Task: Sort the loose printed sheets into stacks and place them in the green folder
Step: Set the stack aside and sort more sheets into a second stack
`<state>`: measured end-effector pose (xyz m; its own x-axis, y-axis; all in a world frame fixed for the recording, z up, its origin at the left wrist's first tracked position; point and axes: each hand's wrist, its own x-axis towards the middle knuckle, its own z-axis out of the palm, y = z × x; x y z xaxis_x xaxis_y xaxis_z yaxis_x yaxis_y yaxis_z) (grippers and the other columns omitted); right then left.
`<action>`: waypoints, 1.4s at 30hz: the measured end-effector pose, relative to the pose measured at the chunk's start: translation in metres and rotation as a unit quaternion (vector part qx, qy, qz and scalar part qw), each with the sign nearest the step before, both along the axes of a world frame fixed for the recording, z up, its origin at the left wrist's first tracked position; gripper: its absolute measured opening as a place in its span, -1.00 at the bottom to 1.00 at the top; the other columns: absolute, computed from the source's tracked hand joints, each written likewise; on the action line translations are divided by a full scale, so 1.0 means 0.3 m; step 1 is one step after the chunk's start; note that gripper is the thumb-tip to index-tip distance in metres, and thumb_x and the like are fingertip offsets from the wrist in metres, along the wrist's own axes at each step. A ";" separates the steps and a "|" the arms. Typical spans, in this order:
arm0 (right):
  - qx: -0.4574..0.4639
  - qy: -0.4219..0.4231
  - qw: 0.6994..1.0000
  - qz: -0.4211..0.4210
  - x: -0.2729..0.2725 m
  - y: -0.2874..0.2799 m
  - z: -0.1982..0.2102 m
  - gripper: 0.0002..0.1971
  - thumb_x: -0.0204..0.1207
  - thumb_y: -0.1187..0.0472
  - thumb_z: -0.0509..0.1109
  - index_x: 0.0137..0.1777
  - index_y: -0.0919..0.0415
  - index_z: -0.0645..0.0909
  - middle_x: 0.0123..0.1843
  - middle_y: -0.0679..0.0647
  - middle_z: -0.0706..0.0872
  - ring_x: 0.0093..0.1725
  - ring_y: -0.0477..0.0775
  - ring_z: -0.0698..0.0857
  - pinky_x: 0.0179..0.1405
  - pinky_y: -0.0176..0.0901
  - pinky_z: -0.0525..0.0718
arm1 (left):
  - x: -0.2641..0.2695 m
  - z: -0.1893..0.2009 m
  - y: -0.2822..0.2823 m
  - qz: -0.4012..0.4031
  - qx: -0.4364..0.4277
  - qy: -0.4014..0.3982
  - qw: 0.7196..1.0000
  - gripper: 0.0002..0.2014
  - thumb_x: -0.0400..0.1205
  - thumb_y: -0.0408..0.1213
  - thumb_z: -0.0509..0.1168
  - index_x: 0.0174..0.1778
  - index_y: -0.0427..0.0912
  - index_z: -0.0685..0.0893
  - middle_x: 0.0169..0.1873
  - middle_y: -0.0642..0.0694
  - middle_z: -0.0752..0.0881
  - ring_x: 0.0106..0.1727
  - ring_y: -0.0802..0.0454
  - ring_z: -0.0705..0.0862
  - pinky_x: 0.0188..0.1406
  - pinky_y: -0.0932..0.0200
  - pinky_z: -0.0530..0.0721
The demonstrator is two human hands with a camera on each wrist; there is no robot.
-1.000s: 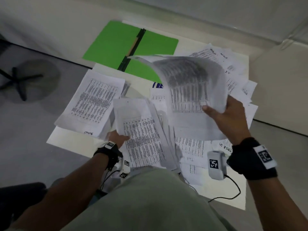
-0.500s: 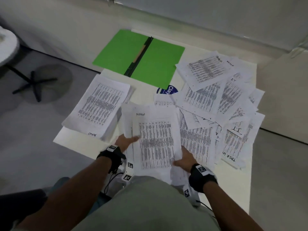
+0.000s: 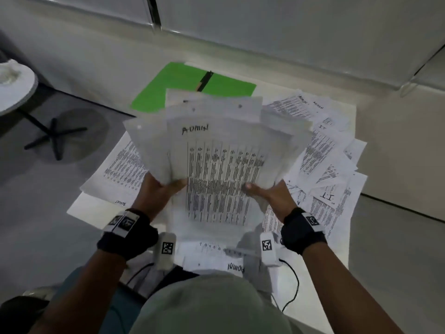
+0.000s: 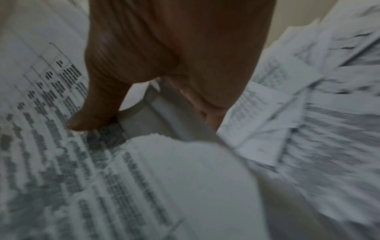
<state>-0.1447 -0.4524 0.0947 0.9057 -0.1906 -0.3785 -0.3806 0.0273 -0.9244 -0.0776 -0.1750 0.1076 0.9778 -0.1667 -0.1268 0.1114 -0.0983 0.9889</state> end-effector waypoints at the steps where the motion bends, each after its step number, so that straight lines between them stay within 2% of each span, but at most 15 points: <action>1: 0.012 -0.035 0.999 -0.004 0.018 -0.001 0.051 -0.42 0.06 -0.01 0.70 0.01 0.29 0.65 -0.17 -0.10 0.84 -0.08 -0.15 0.82 0.22 0.07 0.71 | 0.012 0.044 -0.028 0.001 -0.036 -0.015 0.999 -0.61 0.40 -0.47 0.51 0.08 -0.01 0.72 0.01 0.04 0.84 0.10 0.03 0.79 0.07 0.05 0.75; 3: 0.020 -0.101 0.994 -0.024 0.046 -0.010 0.136 -0.42 0.16 0.25 0.70 0.21 0.21 0.62 0.08 0.03 0.83 0.15 0.01 0.79 0.25 0.08 0.71 | 0.047 0.107 -0.071 0.014 -0.103 -0.030 0.994 -0.53 0.38 -0.57 0.50 0.14 -0.05 0.68 0.04 0.01 0.83 0.12 0.01 0.78 0.03 0.10 0.76; 5: 0.011 -0.148 0.988 -0.034 0.062 -0.019 0.196 -0.37 0.21 0.35 0.68 0.30 0.19 0.58 0.18 0.09 0.79 0.23 0.11 0.75 0.24 0.13 0.70 | 0.090 0.139 -0.087 0.019 -0.164 -0.027 0.986 -0.52 0.35 -0.61 0.48 0.16 -0.15 0.69 0.08 -0.09 0.82 0.17 -0.09 0.76 0.10 0.00 0.74; 9: -0.011 -0.149 0.987 -0.064 0.069 -0.029 0.173 -0.35 0.21 0.32 0.68 0.32 0.25 0.56 0.15 0.03 0.81 0.19 0.04 0.77 0.22 0.01 0.72 | 0.179 0.129 -0.096 -0.019 -0.164 -0.009 0.986 -0.50 0.23 -0.59 0.54 0.04 -0.14 0.68 -0.15 0.13 0.85 -0.03 0.20 0.80 -0.09 0.31 0.74; 12: 0.003 -0.077 0.995 -0.066 0.064 0.013 0.062 -0.21 0.14 0.22 0.76 0.39 0.13 0.51 0.25 0.03 0.76 0.26 0.03 0.74 0.33 0.18 0.66 | 0.225 0.041 -0.088 -0.079 -0.128 0.028 0.988 -0.39 0.11 -0.44 0.65 0.08 -0.12 0.67 -0.11 0.15 0.85 -0.03 0.22 0.79 -0.12 0.29 0.75; 15: -0.008 -0.040 0.997 -0.067 0.062 0.058 -0.028 -0.49 0.26 0.40 0.66 0.17 0.02 0.63 0.01 -0.15 0.84 0.06 -0.17 0.80 0.30 0.16 0.67 | 0.269 -0.043 -0.059 -0.085 -0.098 0.050 0.990 -0.35 0.05 -0.46 0.70 0.06 -0.08 0.68 -0.09 0.10 0.85 0.00 0.17 0.79 0.03 0.05 0.77; 17: -0.015 -0.028 0.996 -0.088 0.068 0.086 -0.036 -0.53 0.28 0.45 0.63 0.09 0.00 0.64 -0.09 -0.22 0.85 -0.04 -0.22 0.81 0.24 0.09 0.70 | 0.296 -0.065 -0.045 -0.084 -0.101 0.056 0.990 -0.36 0.03 -0.44 0.66 0.05 -0.11 0.69 -0.07 0.02 0.85 0.01 0.06 0.80 0.03 -0.03 0.78; 21: 0.008 -0.065 0.987 -0.146 0.104 0.093 -0.003 -0.44 0.19 0.49 0.64 0.22 0.24 0.64 0.01 0.00 0.85 0.04 -0.03 0.82 0.11 0.01 0.77 | 0.344 -0.041 -0.035 -0.114 -0.143 0.048 0.982 -0.45 0.04 -0.46 0.63 -0.04 -0.05 0.80 -0.05 -0.09 0.85 0.04 -0.06 0.80 -0.07 0.04 0.77; 23: 0.019 -0.097 0.983 -0.153 0.119 0.090 0.024 -0.34 0.12 0.48 0.64 0.29 0.32 0.59 0.09 0.11 0.83 0.13 0.11 0.80 0.07 0.01 0.79 | 0.357 -0.012 -0.042 -0.160 -0.156 0.050 0.974 -0.48 0.06 -0.46 0.61 -0.06 -0.02 0.84 -0.04 -0.12 0.85 0.05 -0.08 0.80 -0.04 0.03 0.76; 26: 0.021 -0.108 0.985 -0.132 0.134 0.098 0.050 -0.34 0.06 0.42 0.66 0.23 0.21 0.62 0.10 0.10 0.83 0.16 0.12 0.79 0.12 0.07 0.76 | 0.369 0.010 -0.069 -0.235 -0.146 0.048 0.960 -0.49 0.08 -0.43 0.62 -0.04 -0.01 0.84 -0.02 -0.12 0.84 0.06 -0.09 0.80 0.02 0.02 0.74; 28: 0.011 -0.109 0.985 -0.133 0.139 0.098 0.053 -0.30 0.05 0.40 0.68 0.27 0.22 0.60 0.11 0.09 0.82 0.17 0.09 0.78 0.14 0.07 0.75 | 0.387 0.017 -0.075 -0.221 -0.155 0.041 0.962 -0.44 0.05 -0.42 0.67 -0.03 0.02 0.82 -0.03 -0.08 0.85 0.05 -0.05 0.81 0.00 0.05 0.75; 32: 0.024 -0.115 0.979 -0.168 0.130 0.086 0.051 -0.19 -0.06 0.26 0.77 0.27 0.33 0.60 0.05 0.09 0.85 0.11 0.11 0.81 0.02 -0.05 0.80 | 0.430 0.000 -0.057 -0.168 -0.186 0.045 0.967 -0.37 0.11 -0.40 0.63 0.16 -0.26 0.70 0.03 -0.17 0.82 0.11 -0.15 0.79 0.07 -0.09 0.77; 36: 0.031 -0.112 0.982 -0.147 0.115 0.092 0.057 -0.21 -0.02 0.29 0.76 0.28 0.35 0.58 0.10 0.20 0.82 0.15 0.21 0.79 0.14 0.19 0.75 | 0.410 0.006 -0.064 -0.187 -0.179 0.033 0.965 -0.52 0.12 -0.39 0.61 -0.01 -0.12 0.80 -0.02 -0.16 0.84 0.09 -0.14 0.79 0.01 0.01 0.75; 39: 0.028 -0.110 0.982 -0.151 0.107 0.078 0.049 -0.16 -0.01 0.29 0.76 0.33 0.36 0.53 0.14 0.22 0.80 0.18 0.23 0.78 0.16 0.22 0.74 | 0.393 0.028 -0.078 -0.199 -0.184 0.016 0.963 -0.54 0.08 -0.37 0.65 -0.09 -0.08 0.84 -0.09 -0.09 0.85 0.01 -0.05 0.82 -0.04 0.11 0.75; 42: 0.012 -0.101 0.983 -0.154 0.103 0.084 0.040 -0.10 -0.04 0.25 0.82 0.37 0.19 0.54 0.24 0.19 0.75 0.26 0.19 0.73 0.25 0.31 0.67 | 0.374 0.054 -0.102 -0.207 -0.173 -0.003 0.963 -0.54 0.14 -0.37 0.61 -0.04 -0.33 0.77 -0.12 -0.08 0.85 -0.05 -0.03 0.81 -0.11 0.17 0.74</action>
<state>-0.1138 -0.4273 0.1066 0.8633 -0.4612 -0.2052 -0.1602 0.1352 -0.9778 0.0347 -0.2056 0.1239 0.8194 -0.5731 0.0109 0.1281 0.2017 0.9710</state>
